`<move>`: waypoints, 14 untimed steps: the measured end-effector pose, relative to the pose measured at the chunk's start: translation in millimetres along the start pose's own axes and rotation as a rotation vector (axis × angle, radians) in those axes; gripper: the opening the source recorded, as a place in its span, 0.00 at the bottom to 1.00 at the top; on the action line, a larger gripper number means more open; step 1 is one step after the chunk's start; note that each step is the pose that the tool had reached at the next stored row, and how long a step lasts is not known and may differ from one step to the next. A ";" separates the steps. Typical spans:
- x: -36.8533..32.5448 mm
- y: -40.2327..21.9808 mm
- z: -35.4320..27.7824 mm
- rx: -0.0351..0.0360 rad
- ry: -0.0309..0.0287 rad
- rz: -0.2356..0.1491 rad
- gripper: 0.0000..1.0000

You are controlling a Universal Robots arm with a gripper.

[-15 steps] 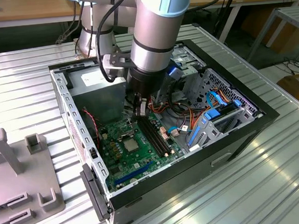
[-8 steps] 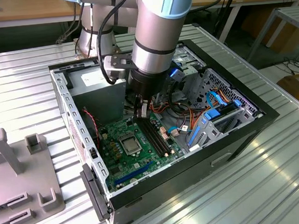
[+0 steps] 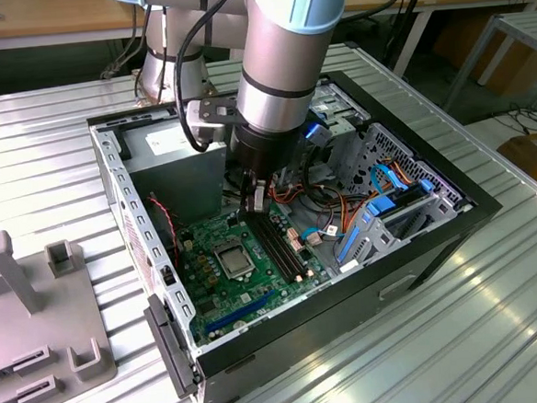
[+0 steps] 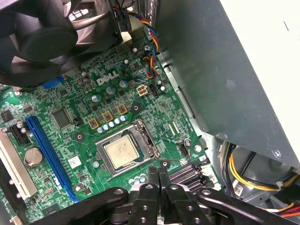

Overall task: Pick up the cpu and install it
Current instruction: 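Install the first cpu locking lever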

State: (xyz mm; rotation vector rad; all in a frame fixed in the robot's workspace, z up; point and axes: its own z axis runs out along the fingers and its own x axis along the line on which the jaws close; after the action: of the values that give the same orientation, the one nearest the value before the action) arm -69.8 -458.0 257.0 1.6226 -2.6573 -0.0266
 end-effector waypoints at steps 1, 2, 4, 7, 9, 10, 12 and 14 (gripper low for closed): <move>0.0 0.0 0.0 0.0000 0.0000 0.000 0.15; 0.0 0.0 0.0 0.0000 0.0000 0.000 0.15; -2.9 -0.3 -0.1 0.0000 0.0000 0.000 0.15; -12.0 -6.3 -0.3 -0.0019 -0.0039 0.000 0.15; -13.2 -6.2 -0.3 -0.0021 -0.0041 -0.001 0.15; -14.1 -6.1 -0.3 -0.0021 -0.0041 -0.002 0.15; -16.4 -6.3 -0.4 -0.0020 -0.0039 -0.005 0.15; -18.6 -7.1 -0.4 -0.0020 -0.0039 -0.007 0.15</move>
State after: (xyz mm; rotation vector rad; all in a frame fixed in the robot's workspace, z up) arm -54.9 -444.7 256.9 1.6334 -2.6532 -0.0326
